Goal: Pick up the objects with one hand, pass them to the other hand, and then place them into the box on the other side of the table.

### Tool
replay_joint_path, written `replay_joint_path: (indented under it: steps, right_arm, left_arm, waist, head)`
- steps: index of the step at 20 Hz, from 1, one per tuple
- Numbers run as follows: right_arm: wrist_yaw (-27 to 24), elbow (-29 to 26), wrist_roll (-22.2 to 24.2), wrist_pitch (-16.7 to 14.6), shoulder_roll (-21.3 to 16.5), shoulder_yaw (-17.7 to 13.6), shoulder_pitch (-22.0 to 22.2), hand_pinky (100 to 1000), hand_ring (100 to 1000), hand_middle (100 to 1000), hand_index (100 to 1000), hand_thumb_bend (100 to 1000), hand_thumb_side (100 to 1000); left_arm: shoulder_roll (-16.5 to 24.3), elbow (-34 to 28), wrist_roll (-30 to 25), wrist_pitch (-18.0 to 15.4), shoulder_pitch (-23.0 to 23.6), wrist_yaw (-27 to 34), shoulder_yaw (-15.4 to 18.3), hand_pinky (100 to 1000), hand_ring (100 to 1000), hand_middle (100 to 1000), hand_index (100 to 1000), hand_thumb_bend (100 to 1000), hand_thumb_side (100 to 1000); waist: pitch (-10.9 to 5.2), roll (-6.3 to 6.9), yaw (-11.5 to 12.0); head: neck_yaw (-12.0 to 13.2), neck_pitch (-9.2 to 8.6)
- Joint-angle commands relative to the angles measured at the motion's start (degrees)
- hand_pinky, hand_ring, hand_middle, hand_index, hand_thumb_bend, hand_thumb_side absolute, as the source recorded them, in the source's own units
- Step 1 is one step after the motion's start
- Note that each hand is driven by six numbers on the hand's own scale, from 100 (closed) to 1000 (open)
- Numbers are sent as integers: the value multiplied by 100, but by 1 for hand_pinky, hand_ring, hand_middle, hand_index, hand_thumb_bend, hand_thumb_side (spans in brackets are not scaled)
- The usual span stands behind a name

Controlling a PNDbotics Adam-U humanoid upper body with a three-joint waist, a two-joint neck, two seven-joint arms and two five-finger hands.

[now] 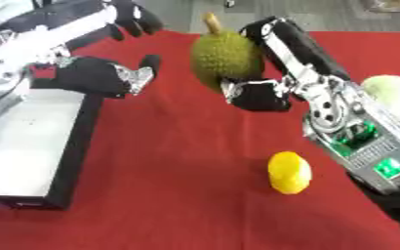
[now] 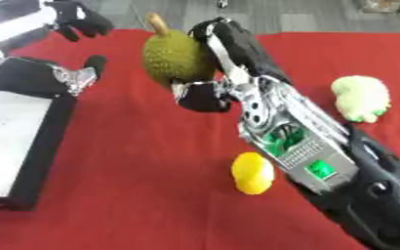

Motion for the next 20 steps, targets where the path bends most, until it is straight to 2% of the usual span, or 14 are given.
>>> replay_joint_path:
  steps: [1,9,19,20]
  right_arm:
    - [69,-29,36,-79,58,-12,-152,826,645,548,534,100,100]
    - [97,-24,91,-173,145,30,-171,825,641,547,533,103,100]
    - [113,-55,261,-213,183,100,-218,825,639,546,533,110,100]
    - [108,-70,271,-215,181,101,-223,825,638,546,532,109,100]
  left_arm:
    - [-12,-72,-102,5,-162,-162,-8,813,831,781,872,100,505]
    - [-170,-72,-394,-36,-225,-387,-109,816,836,782,865,100,780]
    - [-275,-72,-752,-160,-296,-577,-181,820,842,787,870,102,909]
    - [-276,-72,-781,-170,-293,-609,-186,820,844,789,875,133,917]
  waist:
    - [-149,72,21]
    - [-126,54,40]
    - [-115,54,45]
    - [-116,55,42]
  head:
    - [18,-61]
    - [3,-27]
    - [-8,20]
    - [-8,19]
